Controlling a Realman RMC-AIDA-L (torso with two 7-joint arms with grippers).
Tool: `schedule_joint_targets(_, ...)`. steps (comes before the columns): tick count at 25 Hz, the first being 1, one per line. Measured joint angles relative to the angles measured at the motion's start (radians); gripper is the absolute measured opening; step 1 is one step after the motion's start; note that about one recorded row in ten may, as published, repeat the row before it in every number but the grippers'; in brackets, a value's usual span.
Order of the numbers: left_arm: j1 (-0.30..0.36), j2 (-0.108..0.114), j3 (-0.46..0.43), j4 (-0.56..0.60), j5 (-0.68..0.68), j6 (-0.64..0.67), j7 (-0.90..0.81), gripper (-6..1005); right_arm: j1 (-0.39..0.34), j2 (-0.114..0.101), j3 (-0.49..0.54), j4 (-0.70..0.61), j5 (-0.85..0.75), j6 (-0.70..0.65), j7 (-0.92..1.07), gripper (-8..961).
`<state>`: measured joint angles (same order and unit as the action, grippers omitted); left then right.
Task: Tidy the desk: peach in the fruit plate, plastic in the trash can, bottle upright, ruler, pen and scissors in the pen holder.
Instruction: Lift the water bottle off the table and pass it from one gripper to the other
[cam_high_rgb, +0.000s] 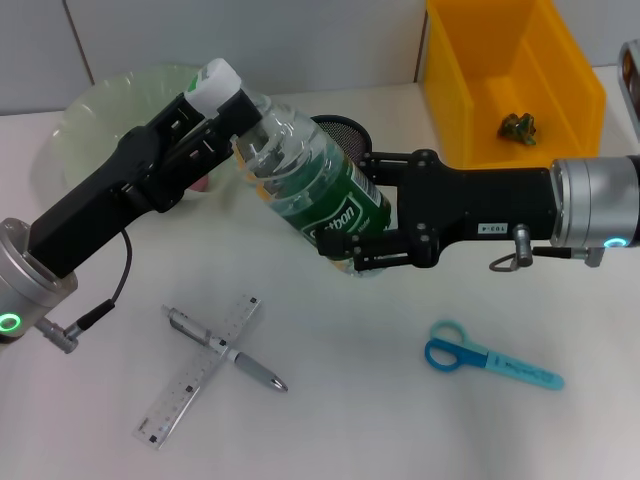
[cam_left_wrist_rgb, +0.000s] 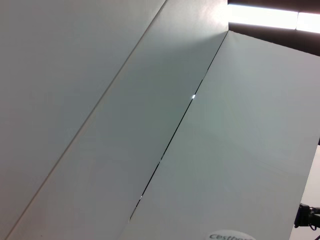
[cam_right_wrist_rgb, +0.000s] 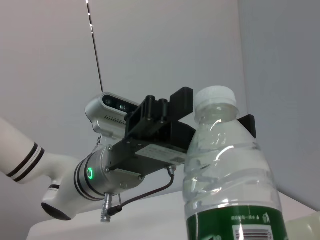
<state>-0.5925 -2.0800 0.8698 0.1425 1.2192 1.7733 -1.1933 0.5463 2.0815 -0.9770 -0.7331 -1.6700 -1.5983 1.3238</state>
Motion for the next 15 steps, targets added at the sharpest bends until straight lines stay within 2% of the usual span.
schedule_joint_targets(4,0.000,0.000,0.001,0.000,0.000,0.000,0.000,807,0.006,0.000,0.000,0.009,0.000,0.000,0.000,768)
schedule_joint_targets(7,-0.001,0.000,0.000,0.000,0.000,-0.001,0.000,660,0.007,0.000,0.000,0.009,0.000,0.000,0.000,768)
schedule_joint_targets(15,-0.003,0.000,-0.004,-0.008,0.000,-0.003,0.001,535,0.008,0.000,-0.004,0.012,0.000,0.000,0.000,768)
